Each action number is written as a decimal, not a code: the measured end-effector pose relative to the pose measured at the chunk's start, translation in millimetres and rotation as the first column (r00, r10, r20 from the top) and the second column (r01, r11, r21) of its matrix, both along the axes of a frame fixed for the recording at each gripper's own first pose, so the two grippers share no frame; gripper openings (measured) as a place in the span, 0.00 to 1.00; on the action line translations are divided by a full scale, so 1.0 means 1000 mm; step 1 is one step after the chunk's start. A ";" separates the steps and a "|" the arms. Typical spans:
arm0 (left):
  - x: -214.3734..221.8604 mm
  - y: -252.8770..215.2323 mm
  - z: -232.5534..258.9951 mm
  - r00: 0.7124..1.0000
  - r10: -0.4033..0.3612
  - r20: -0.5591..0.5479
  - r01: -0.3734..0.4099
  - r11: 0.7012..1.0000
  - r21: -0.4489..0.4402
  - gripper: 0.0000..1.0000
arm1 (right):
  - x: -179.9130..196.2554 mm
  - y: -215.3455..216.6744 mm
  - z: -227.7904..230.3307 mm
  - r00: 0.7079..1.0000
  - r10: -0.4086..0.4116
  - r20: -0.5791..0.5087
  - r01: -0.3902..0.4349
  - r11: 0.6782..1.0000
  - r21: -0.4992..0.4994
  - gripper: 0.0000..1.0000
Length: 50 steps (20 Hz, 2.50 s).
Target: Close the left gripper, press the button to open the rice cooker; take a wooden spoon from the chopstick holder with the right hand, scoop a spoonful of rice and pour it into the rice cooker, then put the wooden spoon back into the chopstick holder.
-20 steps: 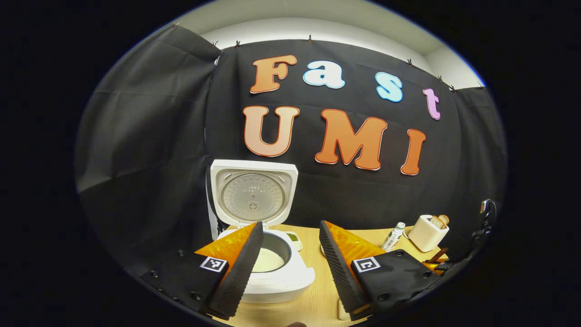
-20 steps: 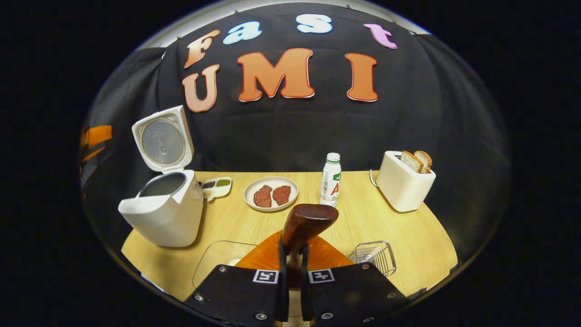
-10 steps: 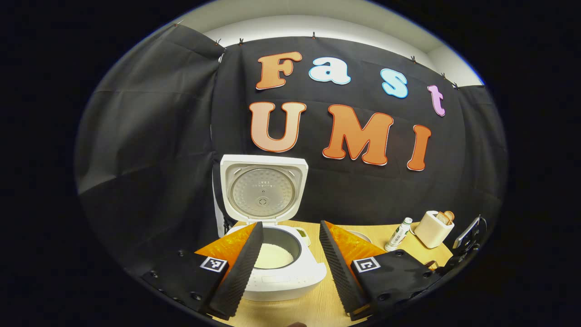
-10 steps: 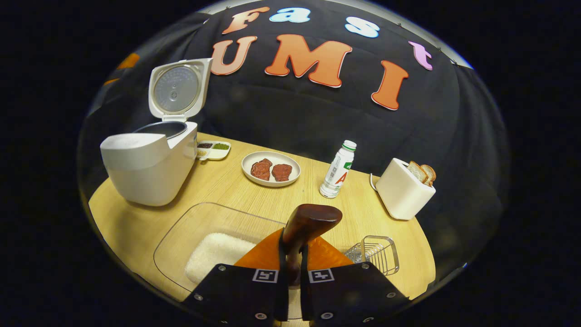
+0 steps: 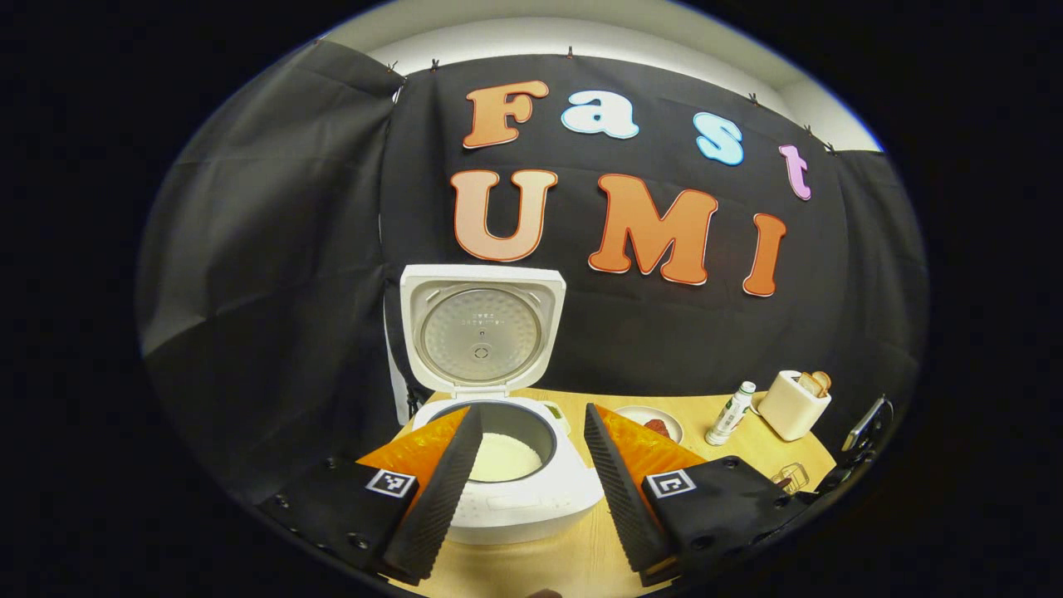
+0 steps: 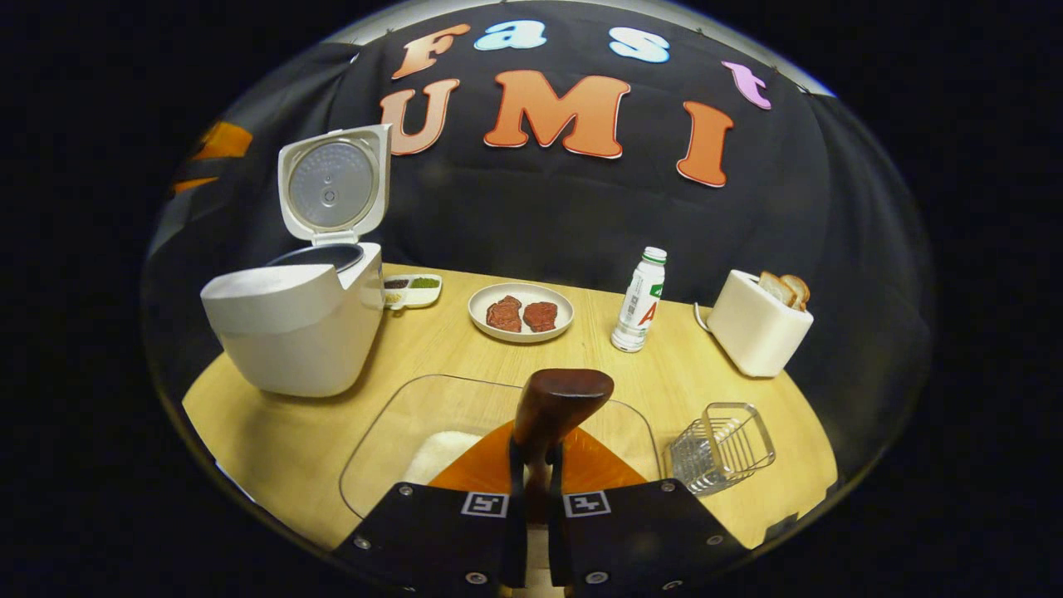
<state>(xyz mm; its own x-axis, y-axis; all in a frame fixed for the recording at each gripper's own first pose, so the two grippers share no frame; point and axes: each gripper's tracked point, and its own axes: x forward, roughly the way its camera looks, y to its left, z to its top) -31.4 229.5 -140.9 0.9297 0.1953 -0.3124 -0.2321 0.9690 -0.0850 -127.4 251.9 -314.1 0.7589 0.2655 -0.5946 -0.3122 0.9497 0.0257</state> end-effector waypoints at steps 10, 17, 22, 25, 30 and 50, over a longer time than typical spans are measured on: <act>-0.001 0.017 -0.006 0.996 -0.080 -0.040 0.081 0.996 0.032 0.87 | -0.007 0.034 -0.001 0.977 -0.161 -0.138 0.189 0.957 0.221 0.10; -0.001 0.029 -0.009 0.994 -0.099 -0.043 0.100 0.995 0.028 0.87 | -0.007 0.024 -0.009 0.915 -0.266 -0.304 0.373 0.848 0.378 0.10; -0.005 0.029 -0.003 0.995 -0.095 -0.038 0.097 0.994 0.046 0.87 | -0.004 0.024 -0.012 0.881 -0.248 -0.403 0.436 0.756 0.487 0.10; -0.005 0.021 -0.002 0.995 -0.097 -0.038 0.098 0.994 0.040 0.86 | -0.001 0.019 -0.012 0.871 -0.212 -0.444 0.448 0.713 0.539 0.10; 0.000 0.006 0.005 0.995 -0.097 -0.028 0.098 0.995 0.026 0.86 | 0.009 0.001 0.002 0.855 -0.163 -0.493 0.488 0.575 0.656 0.10; 0.010 -0.001 0.028 0.998 0.000 0.071 0.001 1.000 -0.018 0.86 | 0.090 -0.039 0.120 0.850 -0.089 -0.519 0.526 0.084 0.847 0.10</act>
